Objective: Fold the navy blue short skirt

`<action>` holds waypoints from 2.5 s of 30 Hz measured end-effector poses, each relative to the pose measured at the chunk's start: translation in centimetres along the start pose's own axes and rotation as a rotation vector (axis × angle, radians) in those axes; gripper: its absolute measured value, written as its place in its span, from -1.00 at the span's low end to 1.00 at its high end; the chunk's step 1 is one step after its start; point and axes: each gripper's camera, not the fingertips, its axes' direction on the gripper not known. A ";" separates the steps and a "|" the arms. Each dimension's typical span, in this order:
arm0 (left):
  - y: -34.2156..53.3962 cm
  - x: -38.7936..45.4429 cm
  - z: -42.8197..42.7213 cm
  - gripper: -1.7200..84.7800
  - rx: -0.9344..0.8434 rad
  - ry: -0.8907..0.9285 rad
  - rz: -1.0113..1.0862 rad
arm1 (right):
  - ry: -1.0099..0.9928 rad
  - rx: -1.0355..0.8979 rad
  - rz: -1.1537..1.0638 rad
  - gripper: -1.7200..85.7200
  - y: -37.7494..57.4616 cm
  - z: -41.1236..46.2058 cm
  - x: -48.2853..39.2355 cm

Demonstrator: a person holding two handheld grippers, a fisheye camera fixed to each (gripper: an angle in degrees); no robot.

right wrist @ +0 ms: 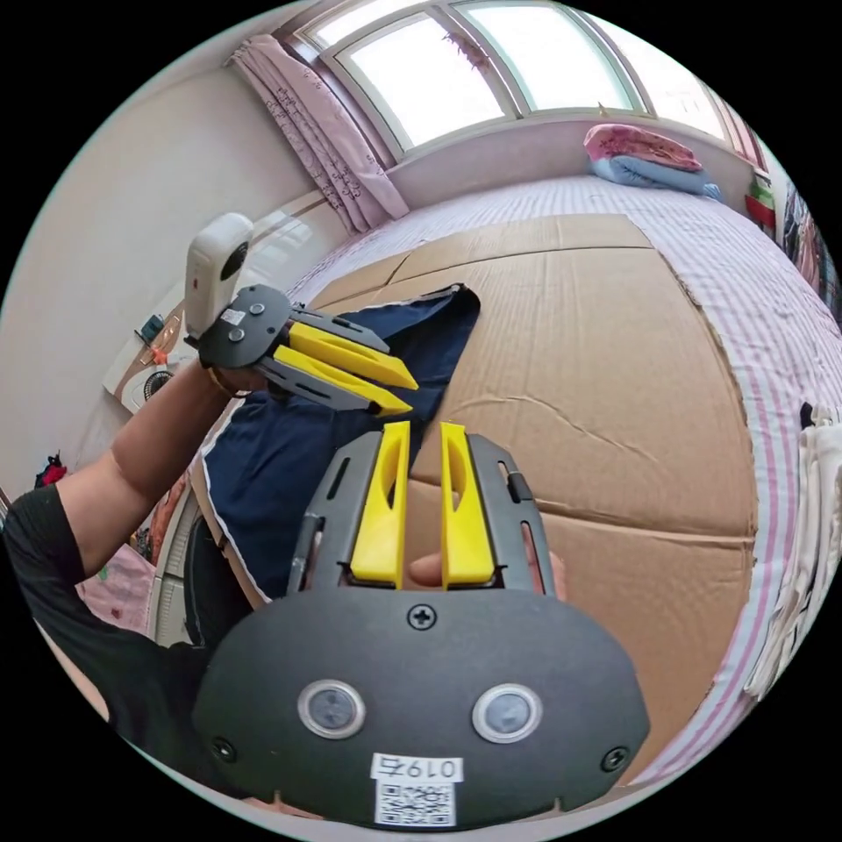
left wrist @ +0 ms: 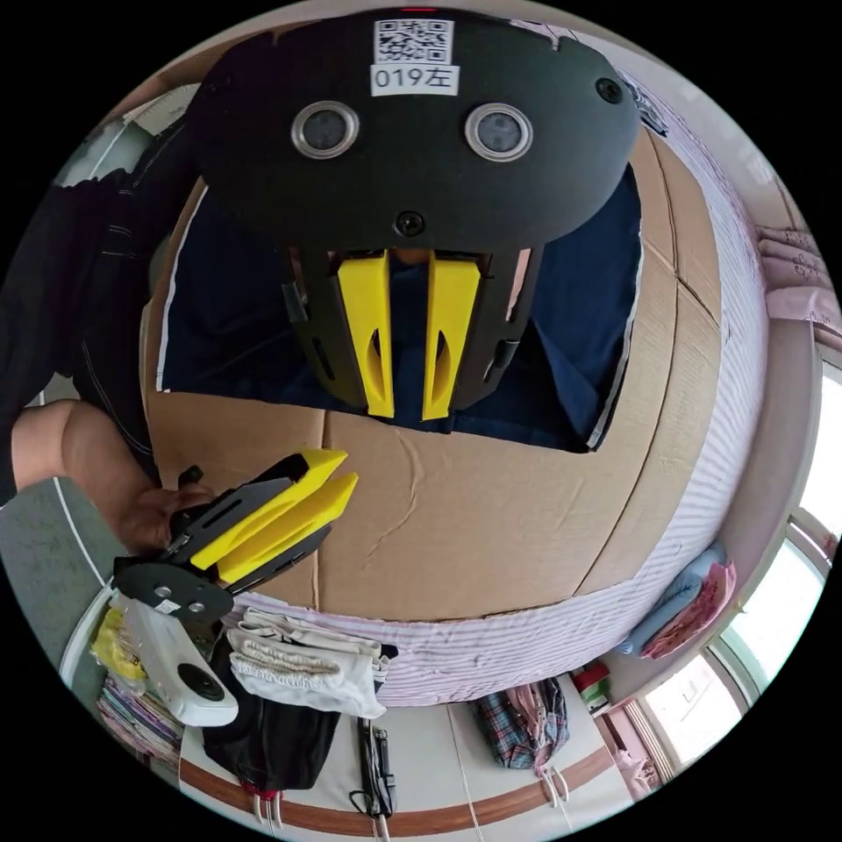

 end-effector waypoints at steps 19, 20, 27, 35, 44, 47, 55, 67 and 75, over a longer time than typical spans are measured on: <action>2.9 -1.1 0.6 -0.86 -0.046 0.118 -0.013 | 0.030 -0.122 -0.073 -0.90 -8.2 -1.3 -2.6; 3.2 -1.0 0.4 -0.88 -0.041 0.123 -0.003 | 0.031 -0.100 -0.065 -0.92 -8.6 -2.0 -2.4; 6.7 1.9 -3.4 -0.93 0.051 0.052 0.101 | 0.078 0.036 0.063 -0.96 -11.7 -5.1 0.1; 9.8 3.0 -7.1 -0.94 0.104 0.063 0.118 | -0.040 -0.110 0.050 -0.83 -17.2 -2.1 0.5; 11.4 3.1 -9.3 -0.94 0.135 0.095 0.113 | 0.102 -0.138 0.005 -0.95 -19.2 -1.6 -2.4; 11.5 2.8 -9.9 -0.94 0.143 0.103 0.094 | 0.085 -0.137 0.008 -0.97 -19.5 -1.9 -2.7; 9.7 1.9 -9.9 -0.94 0.092 0.087 0.008 | 0.072 -0.154 0.009 -0.98 -20.3 -1.9 -3.1; 4.0 5.4 -10.2 -0.94 -0.097 -0.020 0.036 | 0.039 -0.162 0.035 -0.98 -20.2 -1.4 -3.4; 1.5 7.3 -11.8 -0.94 -0.132 -0.053 0.062 | 0.036 -0.174 0.042 -0.98 -19.4 -1.0 -4.0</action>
